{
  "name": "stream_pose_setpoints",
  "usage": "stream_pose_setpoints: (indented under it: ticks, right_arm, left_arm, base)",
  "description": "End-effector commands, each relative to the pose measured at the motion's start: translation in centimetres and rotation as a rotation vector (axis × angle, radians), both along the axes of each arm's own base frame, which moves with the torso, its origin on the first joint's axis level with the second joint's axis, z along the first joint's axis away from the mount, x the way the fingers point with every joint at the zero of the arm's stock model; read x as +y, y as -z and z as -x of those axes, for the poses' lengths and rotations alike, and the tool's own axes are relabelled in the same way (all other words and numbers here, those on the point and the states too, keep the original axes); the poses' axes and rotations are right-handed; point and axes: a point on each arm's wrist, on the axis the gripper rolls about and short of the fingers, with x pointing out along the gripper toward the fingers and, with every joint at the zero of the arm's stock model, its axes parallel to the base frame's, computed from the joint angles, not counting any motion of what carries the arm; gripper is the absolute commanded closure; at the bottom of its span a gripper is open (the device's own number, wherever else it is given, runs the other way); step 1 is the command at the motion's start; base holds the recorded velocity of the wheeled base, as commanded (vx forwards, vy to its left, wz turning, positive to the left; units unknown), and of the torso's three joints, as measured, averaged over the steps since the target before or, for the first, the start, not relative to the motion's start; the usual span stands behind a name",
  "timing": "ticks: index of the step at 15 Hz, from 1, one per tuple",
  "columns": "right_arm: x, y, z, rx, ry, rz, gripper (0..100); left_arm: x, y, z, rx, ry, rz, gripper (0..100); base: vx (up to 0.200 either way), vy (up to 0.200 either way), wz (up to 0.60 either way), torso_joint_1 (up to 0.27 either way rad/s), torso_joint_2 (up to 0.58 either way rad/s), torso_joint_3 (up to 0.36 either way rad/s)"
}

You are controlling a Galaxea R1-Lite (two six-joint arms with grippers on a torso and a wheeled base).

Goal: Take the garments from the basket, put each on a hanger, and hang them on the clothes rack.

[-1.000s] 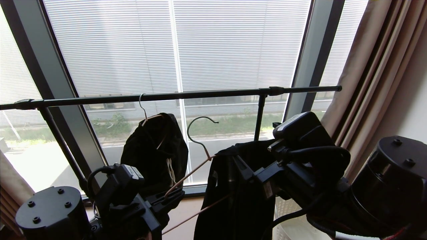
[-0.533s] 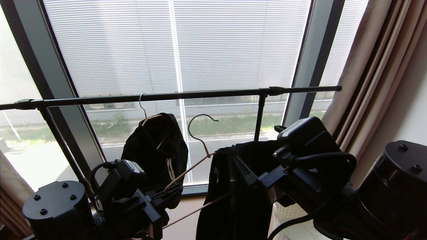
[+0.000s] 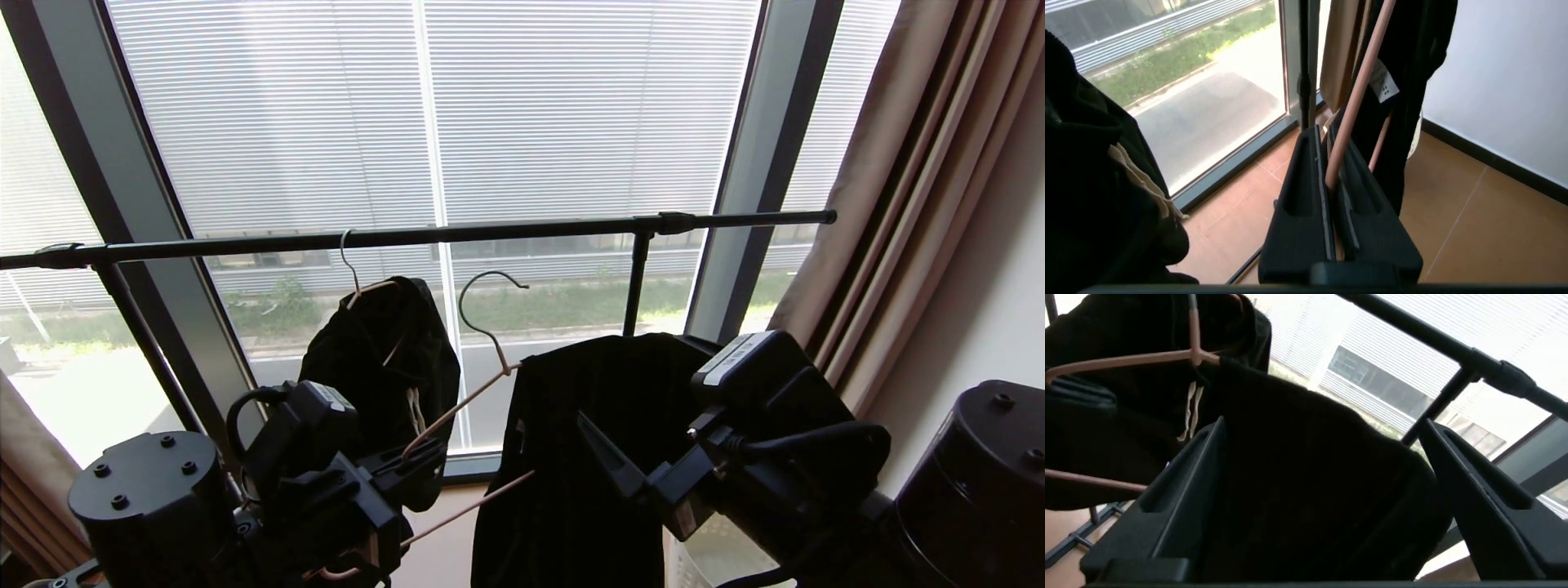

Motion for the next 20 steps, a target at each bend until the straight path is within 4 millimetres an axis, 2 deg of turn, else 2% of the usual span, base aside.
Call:
stream_pose_setpoints:
  ticks: [1, 4, 6, 8, 11, 12, 15, 18, 20]
  right_arm:
    - [-0.5, -0.1, 0.1, -0.003, 0.009, -0.003, 0]
    - [-3.8, -1.4, -2.1, -0.039, 0.039, 0.049, 0]
    - [-6.2, -2.1, -3.3, 0.009, 0.014, 0.11, 0]
    - [-8.3, -3.2, -3.6, 0.104, -0.062, 0.147, 0]
    - [-10.0, -4.5, -4.0, 0.253, -0.258, 0.254, 0]
    - [-10.2, -4.7, -4.3, 0.27, -0.297, 0.278, 0]
    - [-10.1, -4.4, -7.1, 0.365, -0.473, 0.424, 0]
    - [-8.6, -5.0, -9.6, 0.446, -0.646, 0.487, 0]
    - [-6.8, -5.1, -10.3, 0.485, -0.737, 0.482, 0]
  left_arm:
    - [0.1, 0.1, 0.2, 0.004, 0.0, -0.002, 100]
    - [0.4, 0.0, 0.5, -0.003, 0.002, -0.001, 100]
    - [0.5, 0.2, 0.6, 0.005, 0.005, -0.01, 100]
    - [0.6, 0.4, 1.0, 0.015, 0.019, -0.019, 100]
    - [1.0, 0.6, 1.6, 0.015, 0.054, -0.032, 100]
    - [1.0, 0.6, 1.8, 0.01, 0.058, -0.033, 100]
    - [0.6, 0.7, 2.5, 0.005, 0.098, -0.04, 100]
    - [0.2, 0.9, 2.5, 0.008, 0.118, -0.05, 100]
    - [0.1, 1.1, 2.4, 0.013, 0.118, -0.055, 100]
  base:
    - [0.0, 0.0, 0.0, 0.0, 0.0, 0.0]
    - [0.0, 0.0, 0.0, 0.0, 0.0, 0.0]
    - [0.0, 0.0, 0.0, 0.0, 0.0, 0.0]
    - [0.0, 0.0, 0.0, 0.0, 0.0, 0.0]
    - [0.0, 0.0, 0.0, 0.0, 0.0, 0.0]
    - [0.0, 0.0, 0.0, 0.0, 0.0, 0.0]
    - [0.0, 0.0, 0.0, 0.0, 0.0, 0.0]
    - [0.0, 0.0, 0.0, 0.0, 0.0, 0.0]
    - [0.0, 0.0, 0.0, 0.0, 0.0, 0.0]
